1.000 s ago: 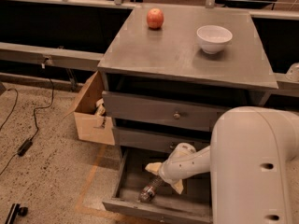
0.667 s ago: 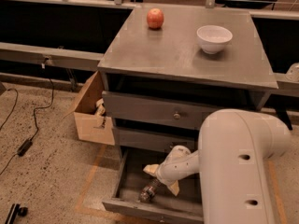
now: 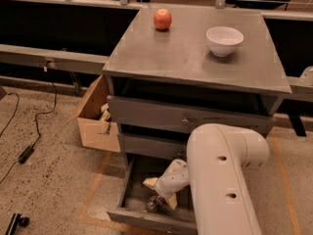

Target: Pick water bottle from bottom drawer and place on counter

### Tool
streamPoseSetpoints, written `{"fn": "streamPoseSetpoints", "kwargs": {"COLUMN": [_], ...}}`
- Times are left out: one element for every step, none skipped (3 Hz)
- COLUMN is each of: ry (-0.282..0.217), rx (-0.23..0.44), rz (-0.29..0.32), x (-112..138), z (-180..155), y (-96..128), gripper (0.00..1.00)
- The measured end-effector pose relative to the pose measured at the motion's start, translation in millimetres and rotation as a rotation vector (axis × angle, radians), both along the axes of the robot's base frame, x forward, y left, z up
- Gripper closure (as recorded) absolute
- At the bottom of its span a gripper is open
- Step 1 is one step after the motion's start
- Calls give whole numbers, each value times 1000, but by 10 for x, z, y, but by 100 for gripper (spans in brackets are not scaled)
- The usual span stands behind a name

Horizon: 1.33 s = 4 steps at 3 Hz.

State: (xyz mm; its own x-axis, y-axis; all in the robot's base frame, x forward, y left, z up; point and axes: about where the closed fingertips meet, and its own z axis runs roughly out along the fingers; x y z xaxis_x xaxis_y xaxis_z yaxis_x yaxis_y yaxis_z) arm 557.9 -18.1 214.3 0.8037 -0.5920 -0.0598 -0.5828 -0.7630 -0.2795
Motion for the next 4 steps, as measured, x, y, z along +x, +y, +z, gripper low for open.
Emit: {"fn": "streamPoseSetpoints", "kwargs": {"ry": [32, 60, 90, 128], "rx": [-11, -23, -25, -10], "rz": [0, 0, -12, -10], "x": [-3, 2, 31, 34], "z": [-316, -507, -659, -798], "y": [-1, -74, -104, -78], "gripper": [0, 0, 0, 18]}}
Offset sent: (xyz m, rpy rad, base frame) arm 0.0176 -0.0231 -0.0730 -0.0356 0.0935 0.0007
